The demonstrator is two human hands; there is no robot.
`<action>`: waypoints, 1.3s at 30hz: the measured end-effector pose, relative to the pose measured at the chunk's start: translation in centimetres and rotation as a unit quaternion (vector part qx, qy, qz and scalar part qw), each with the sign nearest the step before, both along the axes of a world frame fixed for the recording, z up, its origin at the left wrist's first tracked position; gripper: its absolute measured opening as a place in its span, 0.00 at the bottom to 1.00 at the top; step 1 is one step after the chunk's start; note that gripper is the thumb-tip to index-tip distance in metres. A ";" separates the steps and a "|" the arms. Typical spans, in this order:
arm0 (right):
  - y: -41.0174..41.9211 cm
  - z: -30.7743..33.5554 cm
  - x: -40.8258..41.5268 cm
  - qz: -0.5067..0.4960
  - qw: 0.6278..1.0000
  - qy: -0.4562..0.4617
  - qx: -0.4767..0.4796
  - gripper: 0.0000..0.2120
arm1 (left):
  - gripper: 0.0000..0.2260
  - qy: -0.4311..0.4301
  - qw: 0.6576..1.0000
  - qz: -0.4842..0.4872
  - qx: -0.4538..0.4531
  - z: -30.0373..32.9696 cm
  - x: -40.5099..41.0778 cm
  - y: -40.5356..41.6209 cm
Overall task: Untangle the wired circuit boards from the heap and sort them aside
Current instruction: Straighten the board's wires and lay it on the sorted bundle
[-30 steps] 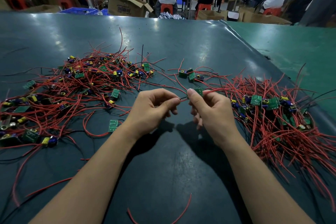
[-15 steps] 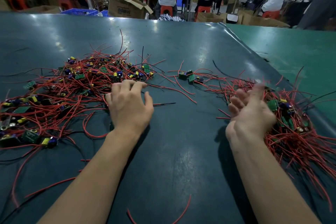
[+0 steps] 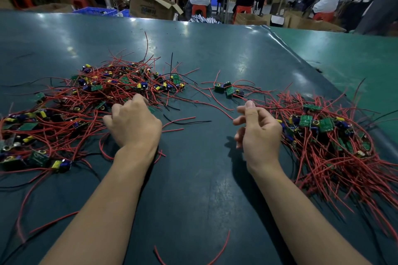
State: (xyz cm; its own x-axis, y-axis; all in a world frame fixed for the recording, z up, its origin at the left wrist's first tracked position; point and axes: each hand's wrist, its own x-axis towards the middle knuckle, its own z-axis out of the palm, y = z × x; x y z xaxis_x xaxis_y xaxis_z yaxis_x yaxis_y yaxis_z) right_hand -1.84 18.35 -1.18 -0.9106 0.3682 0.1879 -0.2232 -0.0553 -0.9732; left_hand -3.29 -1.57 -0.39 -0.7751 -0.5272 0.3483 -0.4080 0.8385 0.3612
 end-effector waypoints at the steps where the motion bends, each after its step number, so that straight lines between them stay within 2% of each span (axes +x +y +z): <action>1: 0.0 0.0 0.0 0.004 1.000 -0.006 0.003 0.14 | 0.12 0.002 1.000 -0.001 0.010 0.0 0.0 0.0; 5: 0.1 -0.2 0.1 0.024 0.999 -0.016 0.035 0.15 | 0.15 -0.003 1.000 -0.024 0.004 -0.3 0.0 0.3; 8: -0.1 -0.1 0.2 0.056 0.997 -0.017 0.043 0.14 | 0.15 0.145 0.983 -0.111 0.017 0.1 0.3 0.9; 11: -0.5 -0.1 0.3 0.140 0.989 -0.022 0.040 0.09 | 0.12 0.263 0.926 -0.270 0.021 0.6 1.0 2.7; 15: -0.4 0.2 0.5 0.213 0.977 -0.010 0.020 0.11 | 0.12 0.238 0.859 -0.453 0.009 0.1 2.4 5.4; 20: 0.3 0.5 0.5 0.216 0.976 -0.012 0.001 0.04 | 0.12 0.265 0.829 -0.490 0.049 0.2 2.3 5.5; 23: 0.1 0.7 0.4 0.228 0.973 -0.030 -0.034 0.04 | 0.12 0.281 0.812 -0.509 0.047 0.1 2.3 5.2; 27: 0.4 1.1 0.2 0.223 0.968 -0.048 -0.103 0.02 | 0.12 0.288 0.813 -0.498 0.091 0.0 2.3 5.8; 29: 0.5 1.3 0.1 0.212 0.964 -0.059 -0.150 0.03 | 0.12 0.265 0.833 -0.475 0.105 -0.2 2.3 5.8; 32: 1.1 1.7 0.0 0.184 0.954 -0.062 -0.228 0.05 | 0.14 0.093 0.895 -0.432 0.055 -1.0 1.9 5.4; 34: 1.7 2.0 0.0 0.165 0.945 -0.052 -0.276 0.08 | 0.13 0.023 0.915 -0.401 0.032 -1.4 1.6 5.1; 39: 2.8 2.3 -0.1 0.136 0.918 -0.022 -0.372 0.09 | 0.08 0.044 0.942 -0.331 0.040 -1.2 0.8 4.0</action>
